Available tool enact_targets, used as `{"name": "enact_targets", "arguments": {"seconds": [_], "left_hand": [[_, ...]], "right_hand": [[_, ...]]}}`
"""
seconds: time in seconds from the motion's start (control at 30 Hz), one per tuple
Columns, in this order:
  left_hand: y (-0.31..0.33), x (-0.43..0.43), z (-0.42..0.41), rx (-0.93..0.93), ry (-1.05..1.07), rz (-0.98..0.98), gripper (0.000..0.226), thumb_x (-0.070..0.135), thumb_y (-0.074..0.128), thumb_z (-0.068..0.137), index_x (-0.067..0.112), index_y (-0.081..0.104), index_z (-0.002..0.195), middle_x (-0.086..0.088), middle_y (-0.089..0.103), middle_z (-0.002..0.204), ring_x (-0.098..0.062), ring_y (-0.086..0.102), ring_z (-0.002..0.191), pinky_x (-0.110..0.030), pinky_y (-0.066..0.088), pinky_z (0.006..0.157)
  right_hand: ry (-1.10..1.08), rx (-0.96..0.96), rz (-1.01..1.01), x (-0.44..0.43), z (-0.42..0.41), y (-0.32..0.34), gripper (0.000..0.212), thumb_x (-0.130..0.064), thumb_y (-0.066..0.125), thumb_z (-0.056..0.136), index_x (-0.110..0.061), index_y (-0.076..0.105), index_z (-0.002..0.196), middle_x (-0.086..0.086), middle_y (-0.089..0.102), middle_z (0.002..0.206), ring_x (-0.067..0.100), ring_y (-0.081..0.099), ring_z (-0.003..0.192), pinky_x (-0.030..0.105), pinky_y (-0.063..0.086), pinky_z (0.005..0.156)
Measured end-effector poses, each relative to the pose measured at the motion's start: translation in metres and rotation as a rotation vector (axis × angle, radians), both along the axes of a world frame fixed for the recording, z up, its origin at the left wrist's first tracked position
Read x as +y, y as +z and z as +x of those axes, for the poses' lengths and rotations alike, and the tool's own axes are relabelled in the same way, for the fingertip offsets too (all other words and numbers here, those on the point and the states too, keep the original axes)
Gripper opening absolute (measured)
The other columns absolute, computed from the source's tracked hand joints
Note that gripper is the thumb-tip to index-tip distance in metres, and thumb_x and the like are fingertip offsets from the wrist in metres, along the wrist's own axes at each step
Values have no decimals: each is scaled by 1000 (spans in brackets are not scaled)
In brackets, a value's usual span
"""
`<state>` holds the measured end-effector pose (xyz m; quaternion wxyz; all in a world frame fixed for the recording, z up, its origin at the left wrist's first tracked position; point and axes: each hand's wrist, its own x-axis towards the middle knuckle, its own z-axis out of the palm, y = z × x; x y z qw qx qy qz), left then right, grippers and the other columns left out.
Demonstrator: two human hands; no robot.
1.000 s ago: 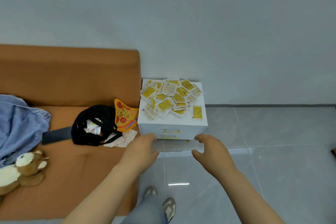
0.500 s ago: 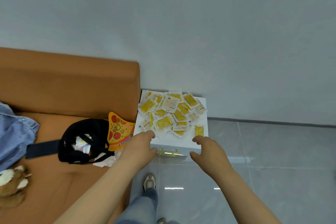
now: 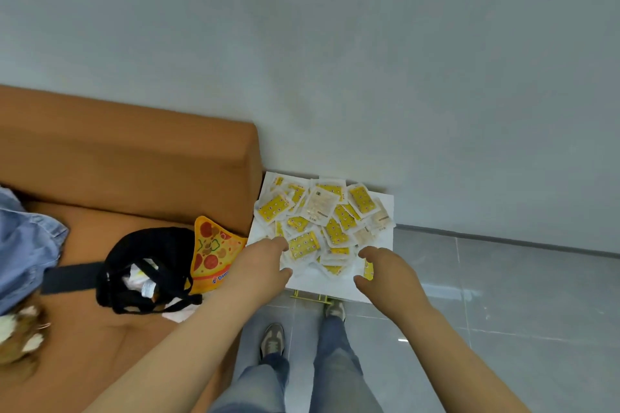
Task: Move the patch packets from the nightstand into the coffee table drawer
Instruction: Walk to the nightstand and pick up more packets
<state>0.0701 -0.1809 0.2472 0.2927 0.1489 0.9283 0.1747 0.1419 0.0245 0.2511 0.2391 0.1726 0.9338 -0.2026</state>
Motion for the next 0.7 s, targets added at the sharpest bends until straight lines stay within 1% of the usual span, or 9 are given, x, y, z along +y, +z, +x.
{"name": "enact_targets", "arguments": {"seconds": [0.17, 0.4, 0.57, 0.7], "left_hand": [[-11, 28, -17, -21, 68, -57, 43, 29, 56, 90, 19, 47, 131, -3, 57, 125, -20, 55, 114, -30, 46, 90], [-39, 59, -26, -117, 165, -178, 41, 29, 55, 90, 19, 47, 130, 0, 57, 125, -19, 55, 114, -29, 45, 86], [-63, 69, -27, -156, 265, -200, 44, 28, 54, 90, 19, 45, 132, -1, 55, 127, -20, 54, 115, -29, 45, 86], [-85, 75, -32, -173, 268, -218, 47, 29, 54, 91, 18, 43, 135, -5, 54, 127, -23, 54, 115, -29, 44, 88]], "right_hand": [[99, -46, -22, 36, -34, -16, 51, -28, 57, 89, -22, 43, 138, 1, 52, 134, 19, 52, 120, 27, 43, 92], [232, -107, -55, 83, -65, -44, 49, -29, 57, 89, -22, 44, 136, 1, 52, 132, 19, 53, 118, 28, 44, 91], [320, -160, -67, 96, -80, -70, 46, -26, 55, 88, -20, 46, 133, 4, 53, 126, 21, 55, 111, 29, 46, 83], [367, -198, -64, 96, -91, -95, 47, -28, 56, 88, -18, 45, 132, 4, 52, 123, 22, 55, 110, 29, 46, 82]]}}
